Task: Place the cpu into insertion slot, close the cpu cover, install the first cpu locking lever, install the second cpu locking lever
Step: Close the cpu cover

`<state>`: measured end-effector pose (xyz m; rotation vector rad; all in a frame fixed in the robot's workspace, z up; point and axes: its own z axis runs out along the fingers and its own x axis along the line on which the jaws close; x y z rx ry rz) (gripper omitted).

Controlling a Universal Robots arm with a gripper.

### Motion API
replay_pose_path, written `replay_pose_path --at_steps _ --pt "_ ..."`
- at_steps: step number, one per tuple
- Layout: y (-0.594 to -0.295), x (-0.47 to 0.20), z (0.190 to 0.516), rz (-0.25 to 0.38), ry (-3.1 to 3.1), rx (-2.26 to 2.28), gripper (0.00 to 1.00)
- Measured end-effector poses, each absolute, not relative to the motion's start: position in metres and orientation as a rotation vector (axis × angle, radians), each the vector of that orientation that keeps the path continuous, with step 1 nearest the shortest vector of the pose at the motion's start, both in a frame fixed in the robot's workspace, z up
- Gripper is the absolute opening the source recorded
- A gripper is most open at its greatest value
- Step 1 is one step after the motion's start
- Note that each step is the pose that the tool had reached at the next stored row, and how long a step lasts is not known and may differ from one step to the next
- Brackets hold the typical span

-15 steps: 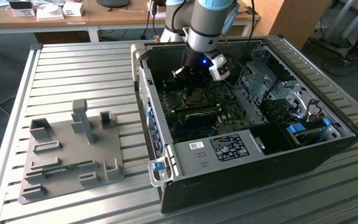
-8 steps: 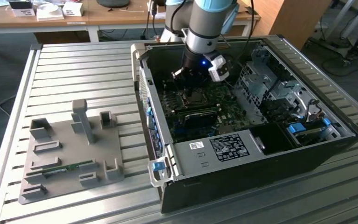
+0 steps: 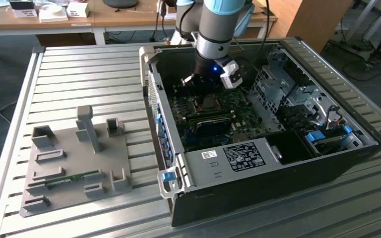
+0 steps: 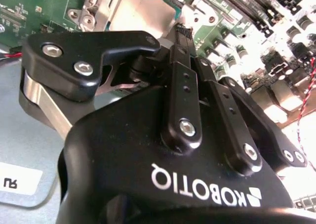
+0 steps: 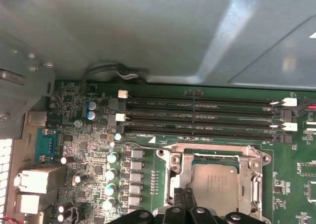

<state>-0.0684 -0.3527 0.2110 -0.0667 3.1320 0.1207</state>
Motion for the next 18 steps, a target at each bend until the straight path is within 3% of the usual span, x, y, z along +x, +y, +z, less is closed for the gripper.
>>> replay_pose_path --at_steps 18 --pt "-0.3500 -0.0706 0.2079 0.120 3.127 -0.069 0.11"
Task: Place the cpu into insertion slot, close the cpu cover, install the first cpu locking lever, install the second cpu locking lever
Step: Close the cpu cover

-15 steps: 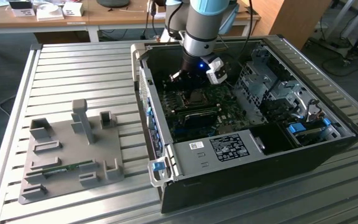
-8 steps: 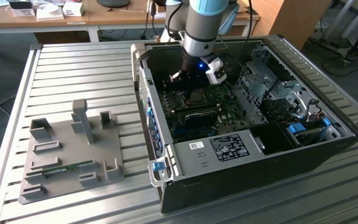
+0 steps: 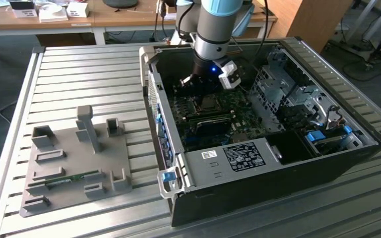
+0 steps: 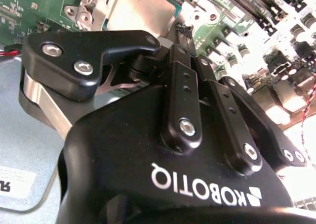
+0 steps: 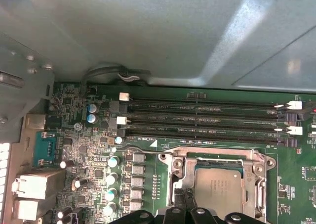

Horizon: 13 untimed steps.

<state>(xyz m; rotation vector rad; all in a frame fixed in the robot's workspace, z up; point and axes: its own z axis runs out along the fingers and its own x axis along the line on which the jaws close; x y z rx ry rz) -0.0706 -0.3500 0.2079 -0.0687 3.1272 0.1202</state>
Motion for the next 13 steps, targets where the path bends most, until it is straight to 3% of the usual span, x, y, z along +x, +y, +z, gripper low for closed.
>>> replay_pose_path --at_steps 13 --pt "-0.3492 -0.0710 0.2029 0.120 3.127 -0.069 0.11"
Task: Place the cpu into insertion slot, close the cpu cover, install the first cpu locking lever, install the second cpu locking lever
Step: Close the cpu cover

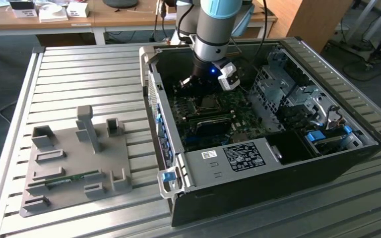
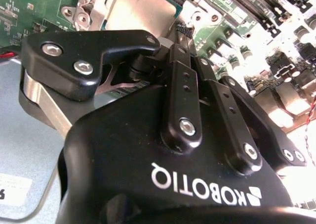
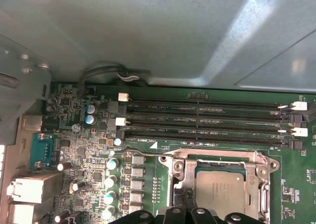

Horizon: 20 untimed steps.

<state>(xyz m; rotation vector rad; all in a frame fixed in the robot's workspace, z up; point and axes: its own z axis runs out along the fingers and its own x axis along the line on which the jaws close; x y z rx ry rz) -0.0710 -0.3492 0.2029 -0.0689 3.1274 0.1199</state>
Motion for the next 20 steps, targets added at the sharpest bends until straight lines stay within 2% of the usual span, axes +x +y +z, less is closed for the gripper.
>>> replay_pose_path --at_steps 20 --pt "-0.3493 -0.0713 0.1982 0.119 3.128 -0.069 0.11"
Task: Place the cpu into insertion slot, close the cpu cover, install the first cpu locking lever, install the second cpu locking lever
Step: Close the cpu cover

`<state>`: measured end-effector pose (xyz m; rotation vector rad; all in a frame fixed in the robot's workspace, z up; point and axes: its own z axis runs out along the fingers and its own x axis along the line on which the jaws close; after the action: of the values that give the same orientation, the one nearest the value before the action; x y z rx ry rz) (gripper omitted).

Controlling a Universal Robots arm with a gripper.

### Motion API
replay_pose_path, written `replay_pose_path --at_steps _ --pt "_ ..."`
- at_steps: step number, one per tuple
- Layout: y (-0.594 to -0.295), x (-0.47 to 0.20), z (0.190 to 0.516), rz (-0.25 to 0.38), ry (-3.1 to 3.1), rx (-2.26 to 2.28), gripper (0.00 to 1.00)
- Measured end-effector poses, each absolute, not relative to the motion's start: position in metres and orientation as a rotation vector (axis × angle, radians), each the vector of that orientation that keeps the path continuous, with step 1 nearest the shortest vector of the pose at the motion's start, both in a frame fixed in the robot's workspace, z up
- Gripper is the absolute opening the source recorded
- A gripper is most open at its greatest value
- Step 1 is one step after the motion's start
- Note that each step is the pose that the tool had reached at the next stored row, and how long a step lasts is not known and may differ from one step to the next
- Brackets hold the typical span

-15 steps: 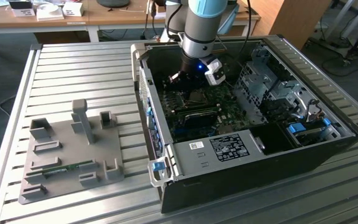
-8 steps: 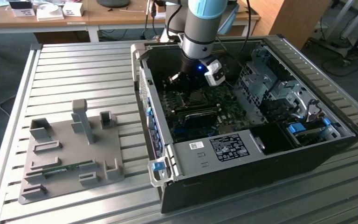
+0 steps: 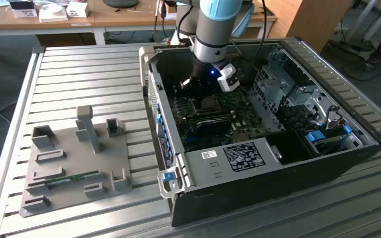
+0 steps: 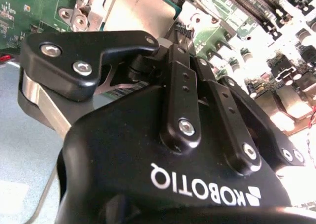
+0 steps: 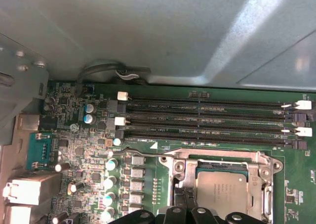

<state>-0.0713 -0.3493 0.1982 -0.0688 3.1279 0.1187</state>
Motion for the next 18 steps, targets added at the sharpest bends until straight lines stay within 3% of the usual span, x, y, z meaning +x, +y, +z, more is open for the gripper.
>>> replay_pose_path --at_steps 18 --pt "-0.3494 -0.0713 0.1965 0.119 3.128 -0.069 0.11"
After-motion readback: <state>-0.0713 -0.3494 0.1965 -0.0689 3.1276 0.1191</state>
